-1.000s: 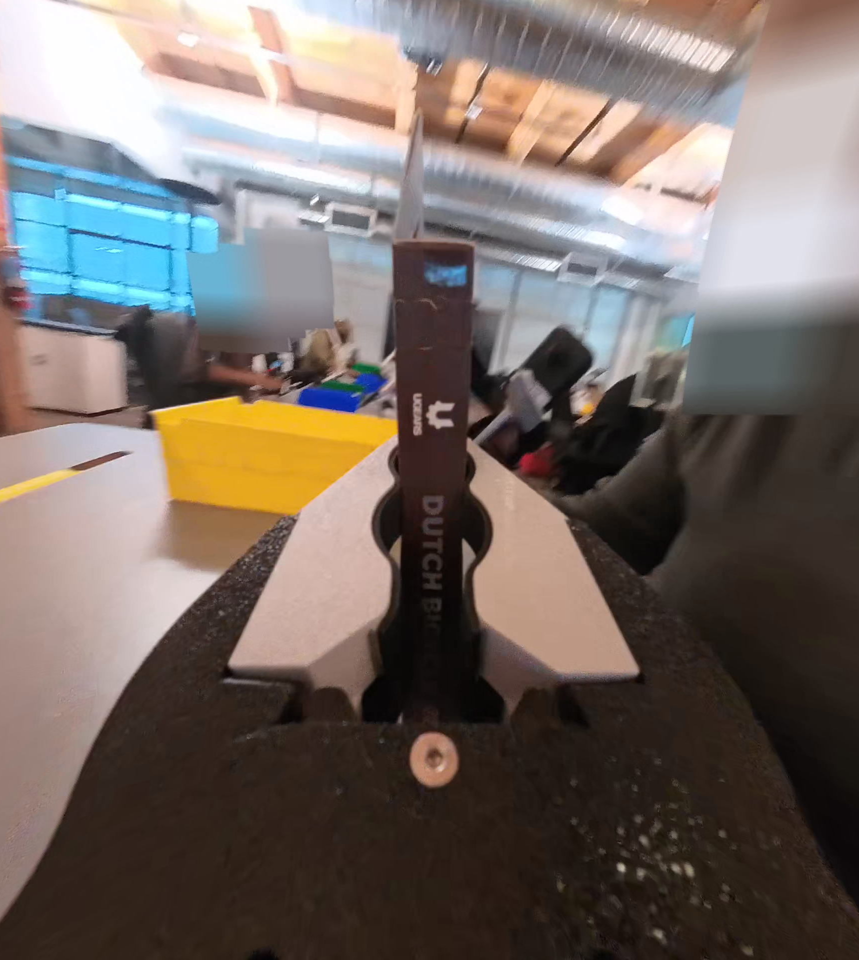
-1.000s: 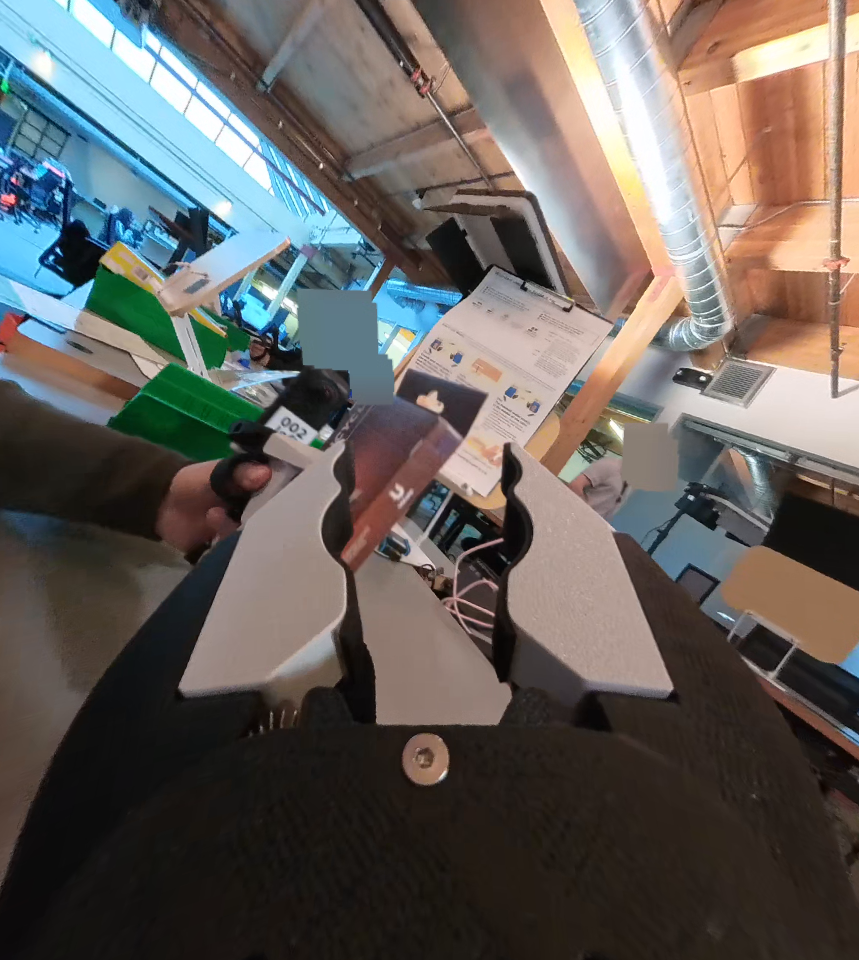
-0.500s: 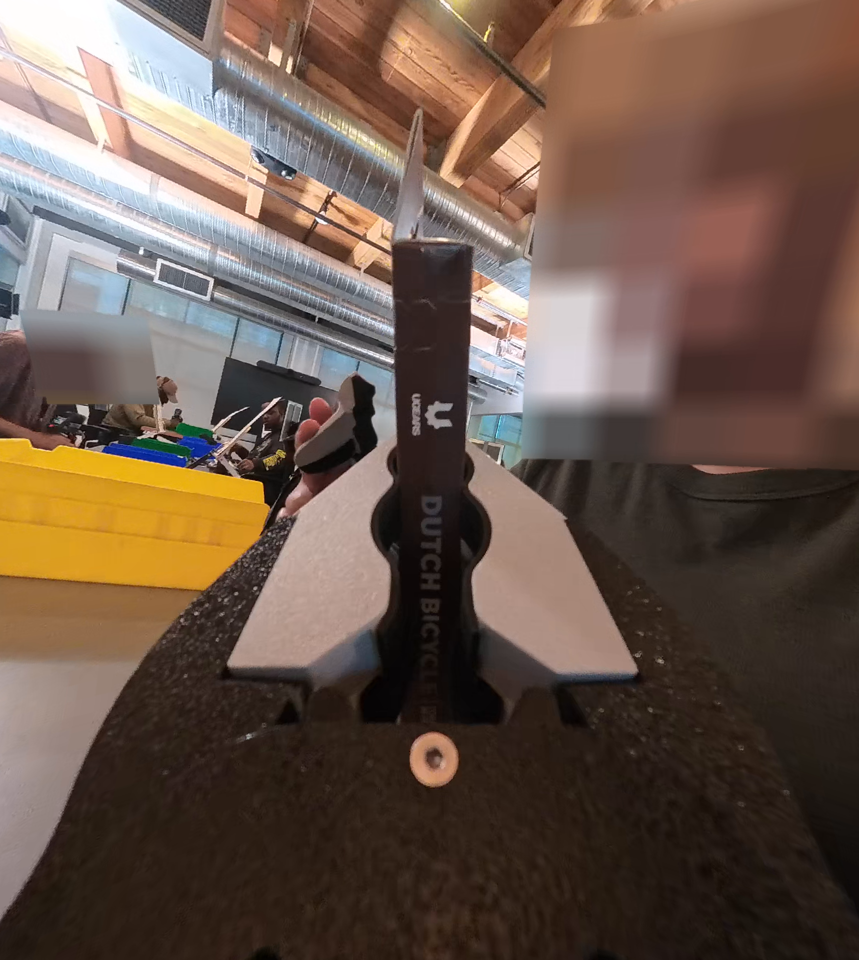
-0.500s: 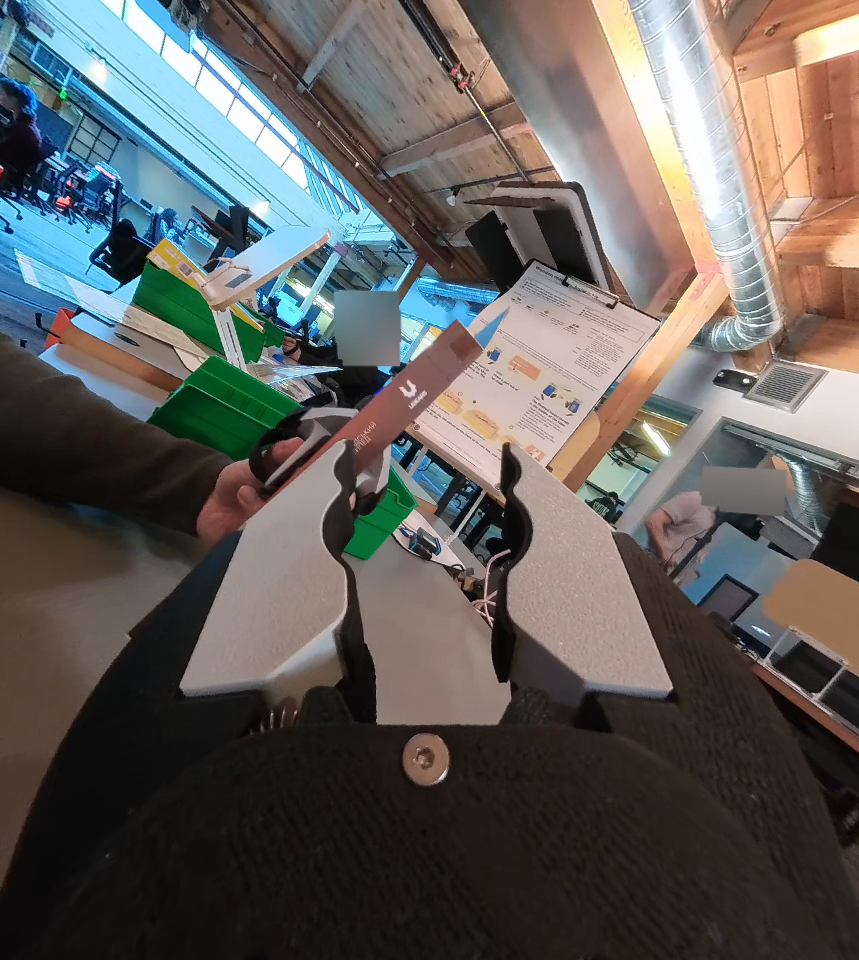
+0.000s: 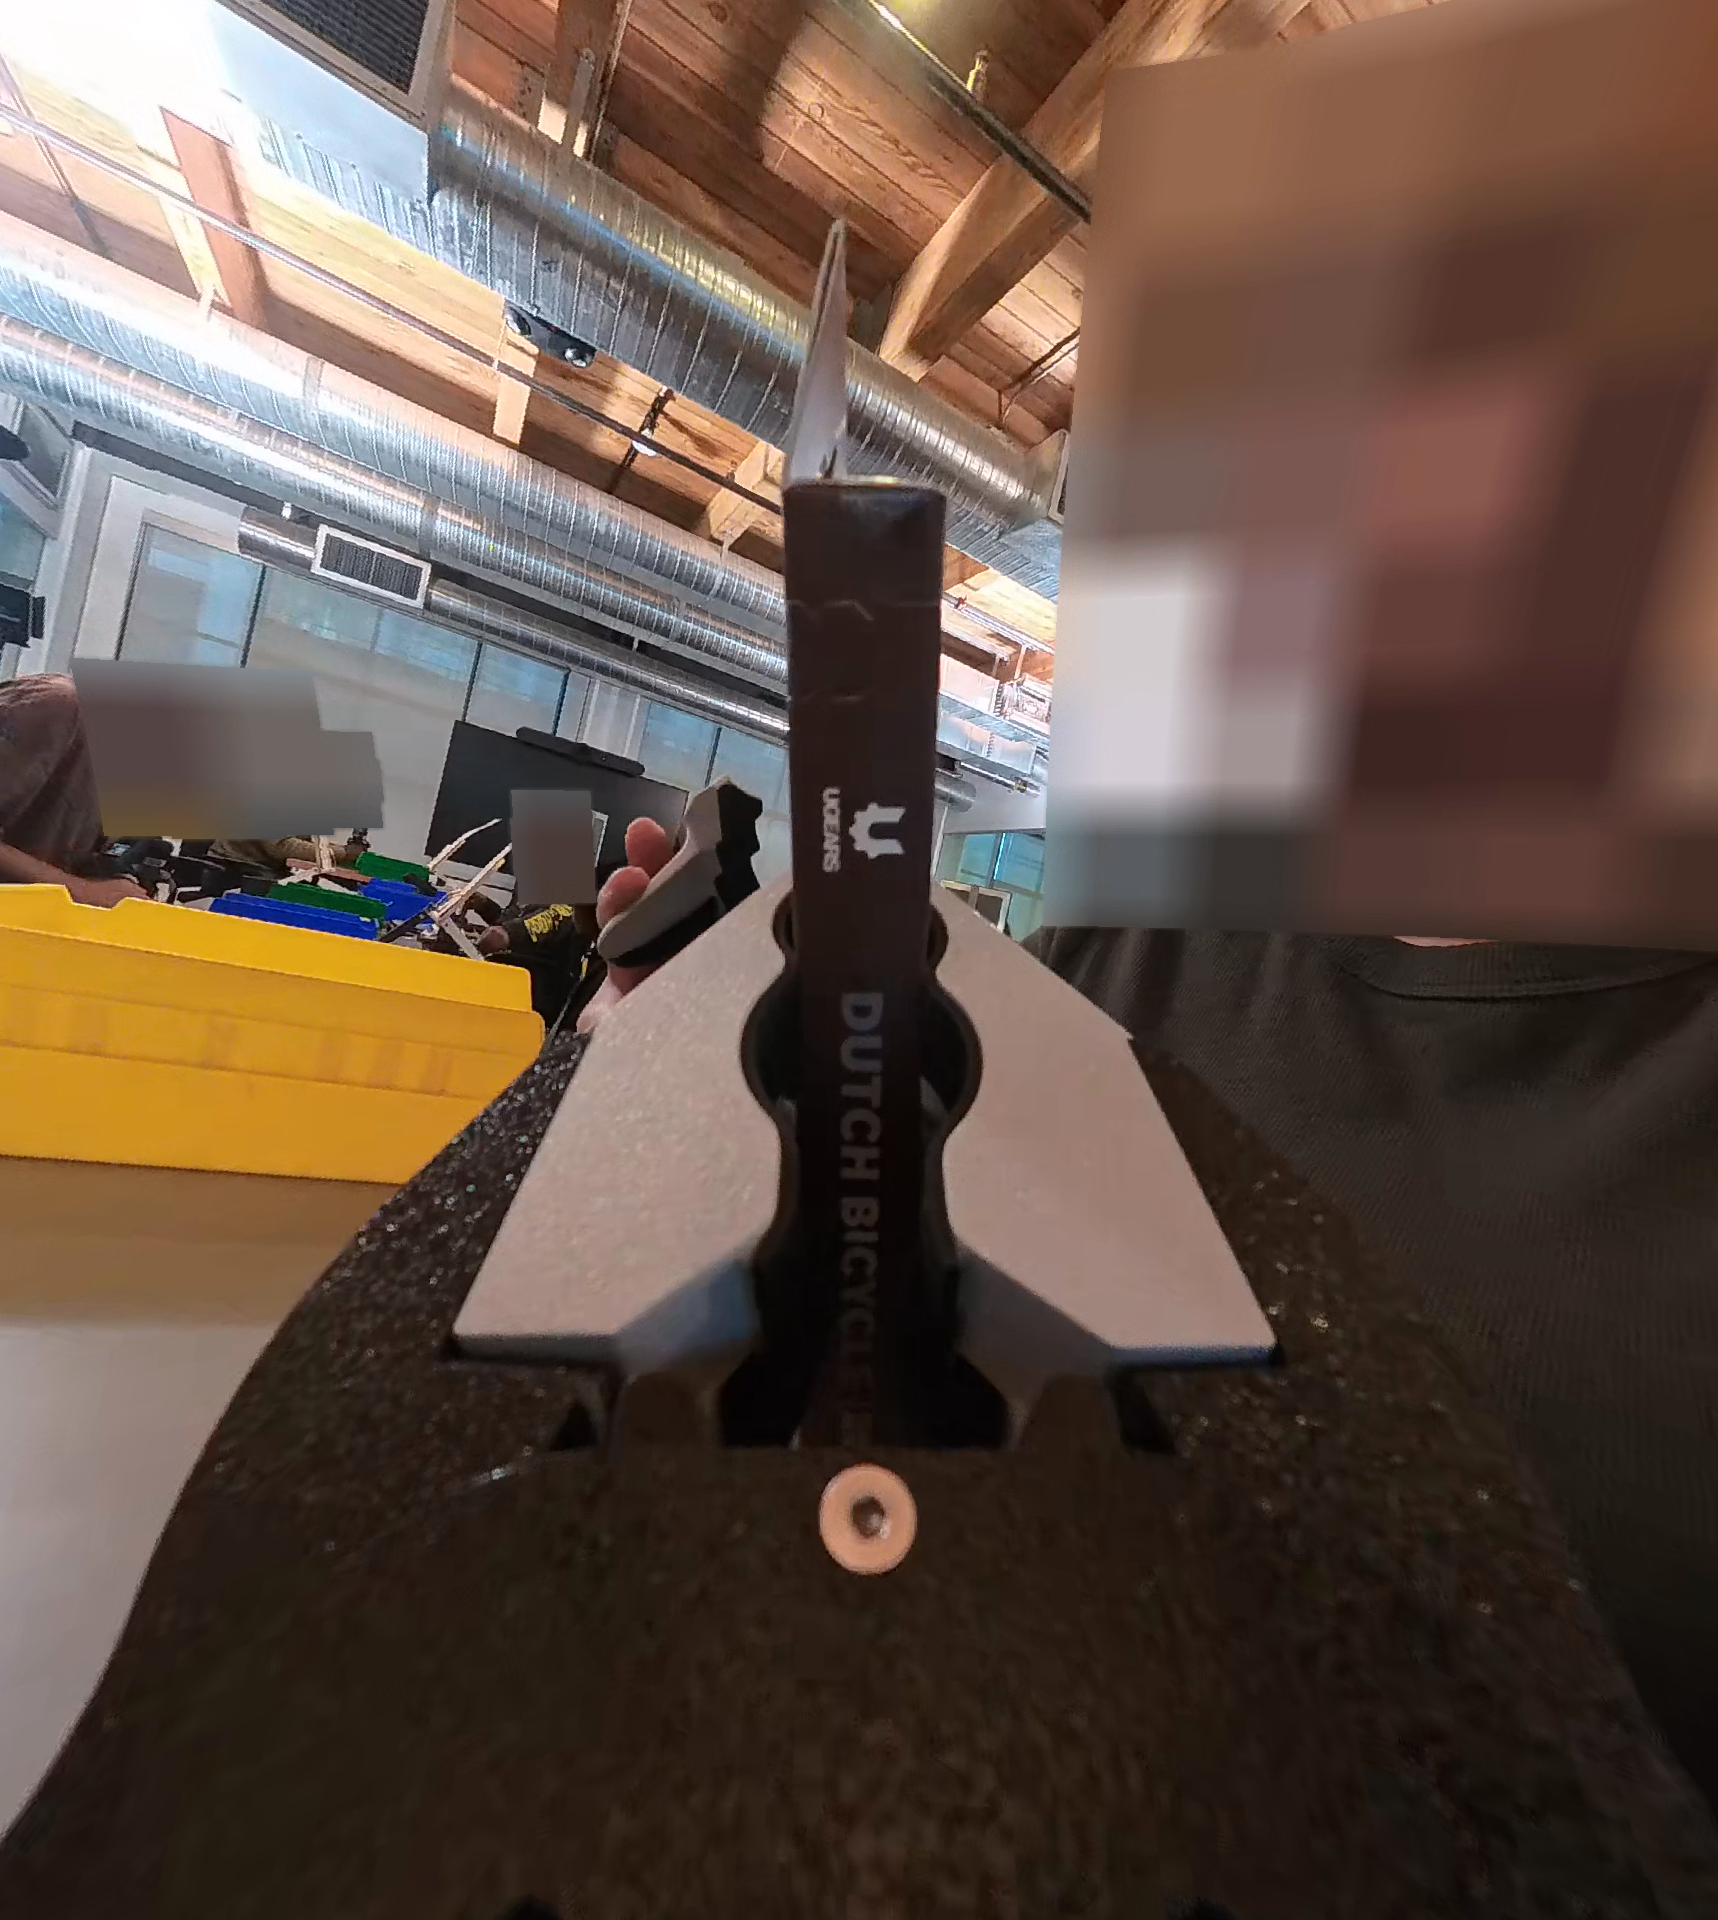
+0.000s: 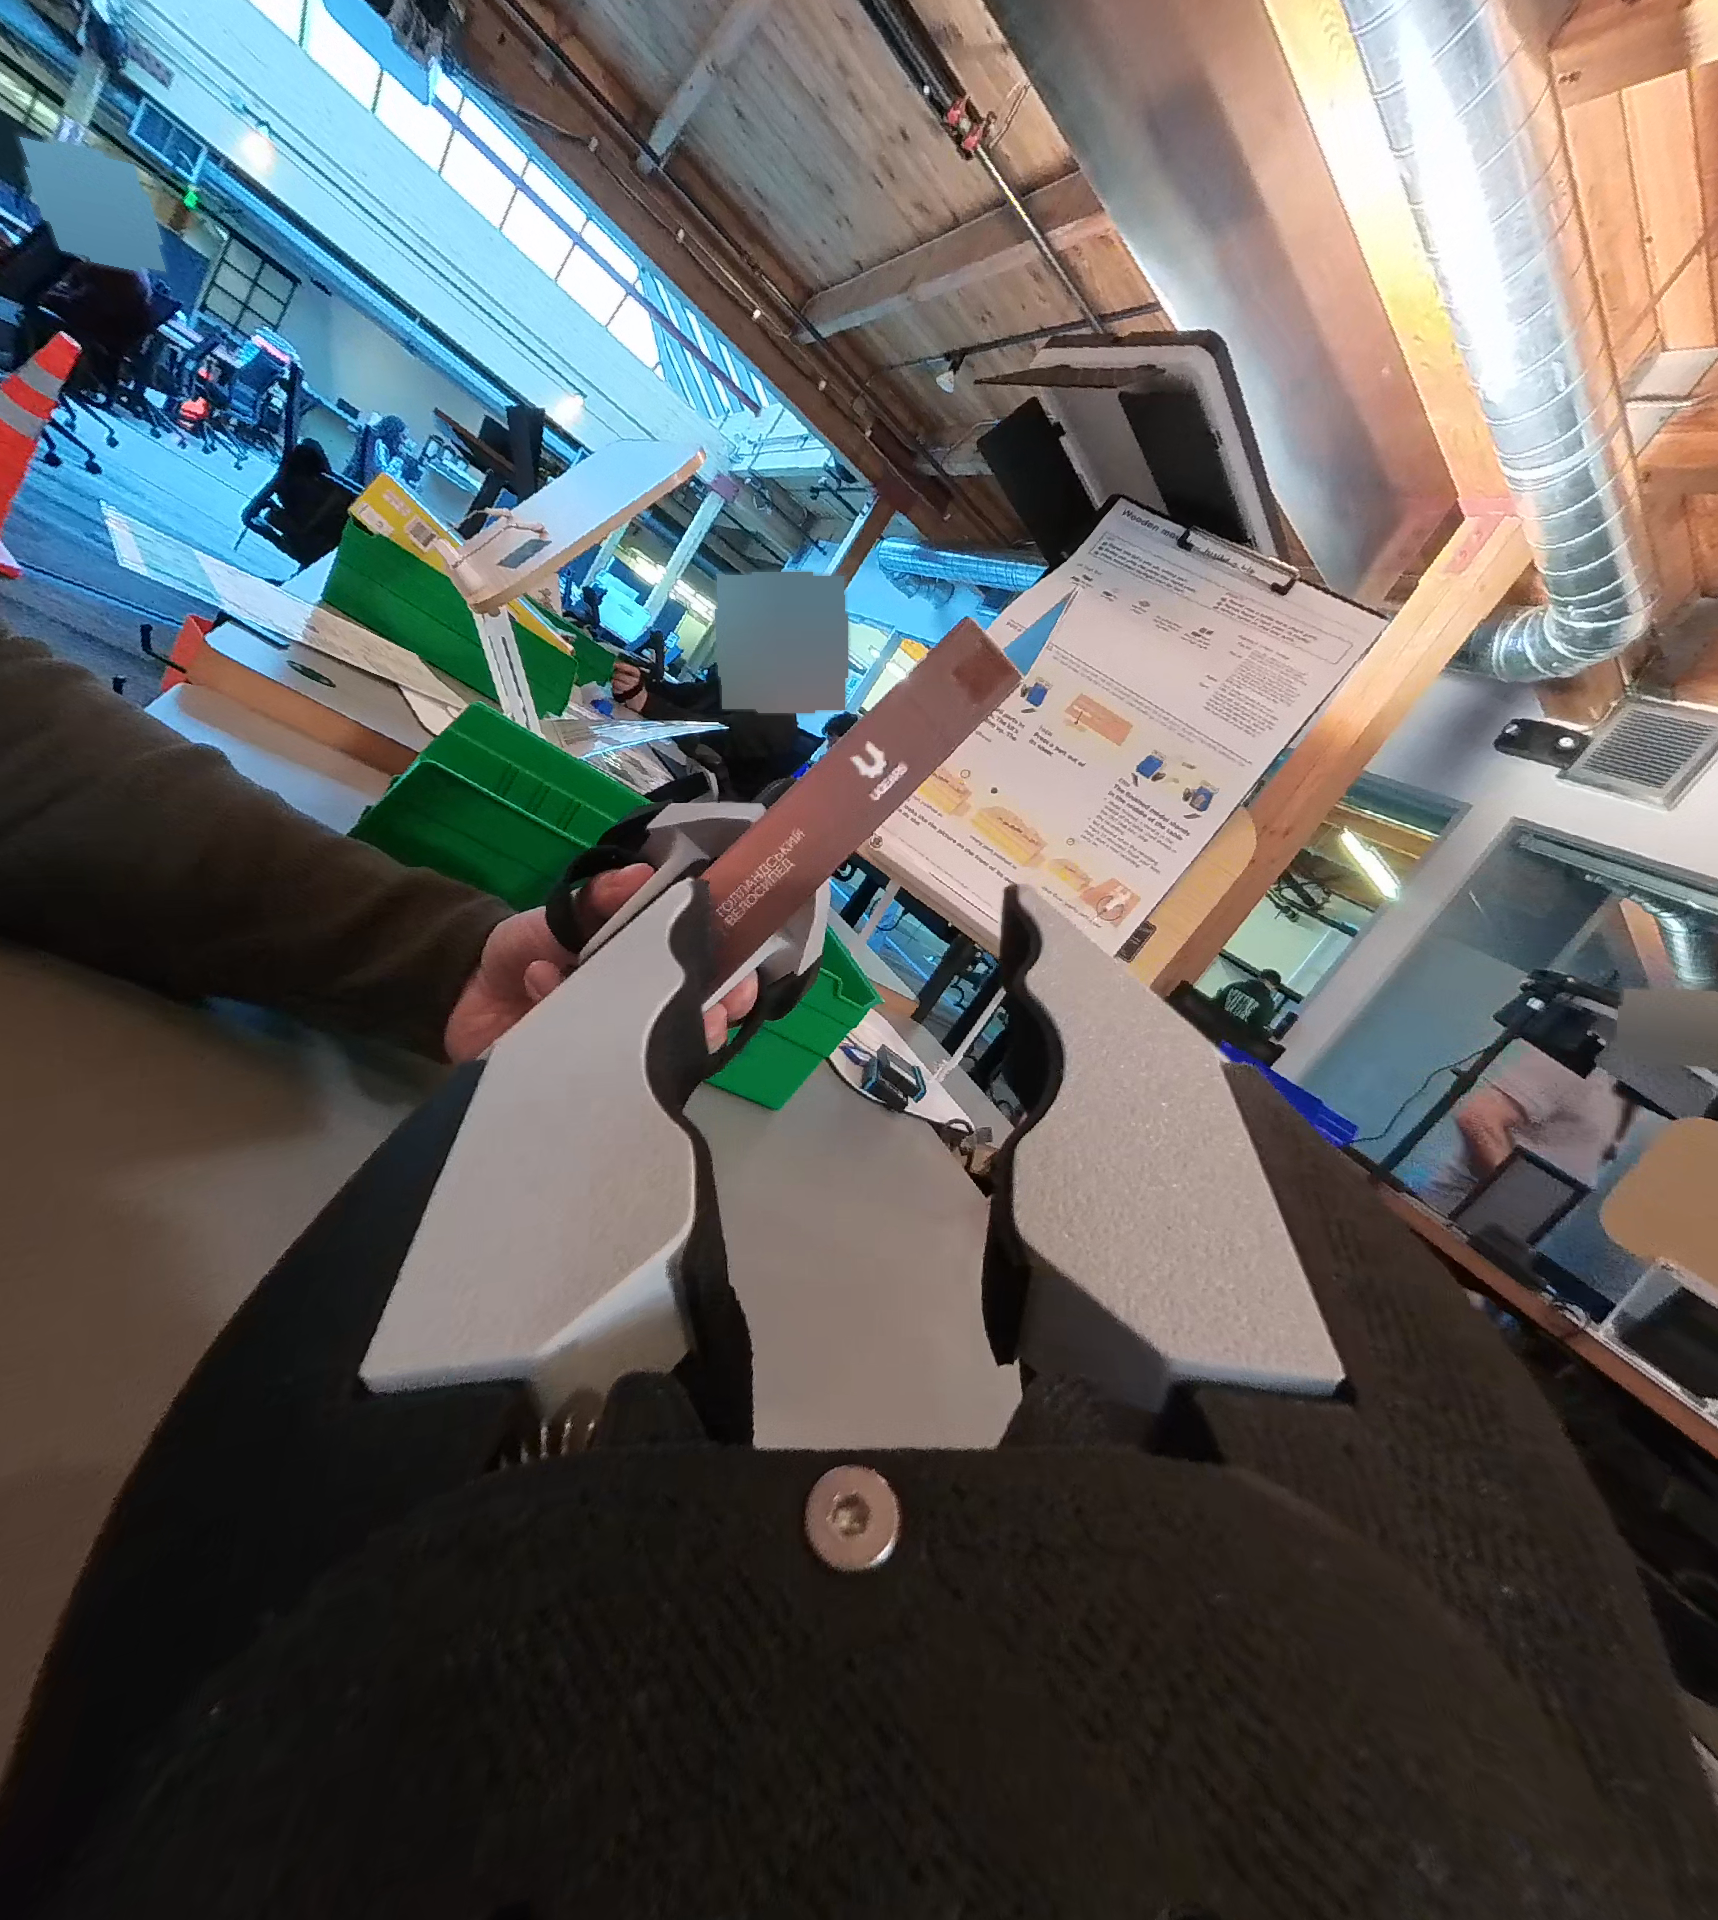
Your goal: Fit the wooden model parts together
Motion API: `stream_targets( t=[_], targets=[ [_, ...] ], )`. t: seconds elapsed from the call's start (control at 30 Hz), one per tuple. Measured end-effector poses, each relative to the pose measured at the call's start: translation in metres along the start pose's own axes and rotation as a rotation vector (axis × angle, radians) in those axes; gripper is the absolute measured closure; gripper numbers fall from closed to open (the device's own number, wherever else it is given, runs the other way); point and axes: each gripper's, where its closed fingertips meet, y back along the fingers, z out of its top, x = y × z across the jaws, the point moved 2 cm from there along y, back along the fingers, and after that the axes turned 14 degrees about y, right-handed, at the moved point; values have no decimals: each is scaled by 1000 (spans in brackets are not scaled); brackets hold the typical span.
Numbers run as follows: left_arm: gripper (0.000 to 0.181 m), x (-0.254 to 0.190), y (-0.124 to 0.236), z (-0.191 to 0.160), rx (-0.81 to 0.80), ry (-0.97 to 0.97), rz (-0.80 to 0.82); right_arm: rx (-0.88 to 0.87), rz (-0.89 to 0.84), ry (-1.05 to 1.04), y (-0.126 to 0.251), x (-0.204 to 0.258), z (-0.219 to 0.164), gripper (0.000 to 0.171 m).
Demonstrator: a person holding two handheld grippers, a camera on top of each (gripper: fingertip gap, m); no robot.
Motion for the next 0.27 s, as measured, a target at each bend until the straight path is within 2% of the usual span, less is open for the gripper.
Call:
stream_targets(
  t=[0.27],
  targets=[
    [168,-4,1,5,-36,11,-16,6,12,-6,-1,2,-1,117]
  ],
)
